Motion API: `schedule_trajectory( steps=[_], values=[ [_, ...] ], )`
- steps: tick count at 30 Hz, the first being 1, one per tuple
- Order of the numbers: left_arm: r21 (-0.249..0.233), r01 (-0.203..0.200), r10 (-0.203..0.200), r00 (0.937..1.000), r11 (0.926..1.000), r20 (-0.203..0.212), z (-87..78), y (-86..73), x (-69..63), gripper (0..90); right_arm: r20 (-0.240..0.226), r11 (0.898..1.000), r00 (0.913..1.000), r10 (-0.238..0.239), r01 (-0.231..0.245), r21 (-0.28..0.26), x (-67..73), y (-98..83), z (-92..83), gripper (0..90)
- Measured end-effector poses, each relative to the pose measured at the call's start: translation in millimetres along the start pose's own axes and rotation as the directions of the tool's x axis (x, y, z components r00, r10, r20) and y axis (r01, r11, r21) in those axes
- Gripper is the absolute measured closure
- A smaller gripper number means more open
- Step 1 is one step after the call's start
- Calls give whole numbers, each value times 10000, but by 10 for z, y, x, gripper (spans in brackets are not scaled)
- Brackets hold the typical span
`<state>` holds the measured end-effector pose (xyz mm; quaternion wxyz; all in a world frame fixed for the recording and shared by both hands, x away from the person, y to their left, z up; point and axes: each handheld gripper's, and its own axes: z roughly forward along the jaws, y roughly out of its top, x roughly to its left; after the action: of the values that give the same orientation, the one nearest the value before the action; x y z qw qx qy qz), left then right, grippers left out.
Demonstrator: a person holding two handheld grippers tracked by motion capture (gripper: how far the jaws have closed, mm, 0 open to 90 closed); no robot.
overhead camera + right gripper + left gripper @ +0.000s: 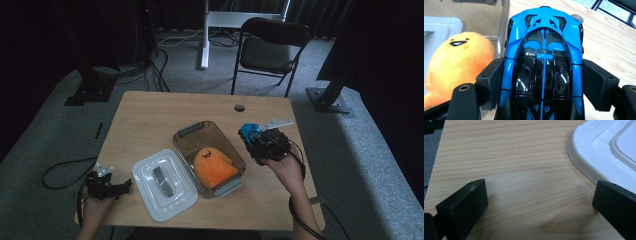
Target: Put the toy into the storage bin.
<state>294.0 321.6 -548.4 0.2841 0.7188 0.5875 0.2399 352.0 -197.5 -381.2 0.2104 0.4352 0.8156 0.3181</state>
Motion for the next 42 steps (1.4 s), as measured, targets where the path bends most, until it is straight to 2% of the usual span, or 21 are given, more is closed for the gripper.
schedule_trajectory(
  steps=[12,20,28,42],
  values=[
    [3,-3,3,10000,10000,-1,0,0,0,3,-381,9987,9980,-514,513,-28,238,209,96,250],
    [3,0,0,10000,10000,1,0,0,0,3,-736,9959,9933,-889,897,86,452,332,194,250],
    [2,-1,1,10000,10000,0,0,0,0,3,-1062,9953,9898,-953,966,80,598,389,282,250],
    [0,-2,2,10000,10000,2,0,0,0,3,-1106,9938,9886,-1020,1062,334,712,389,406,250]
  ],
)
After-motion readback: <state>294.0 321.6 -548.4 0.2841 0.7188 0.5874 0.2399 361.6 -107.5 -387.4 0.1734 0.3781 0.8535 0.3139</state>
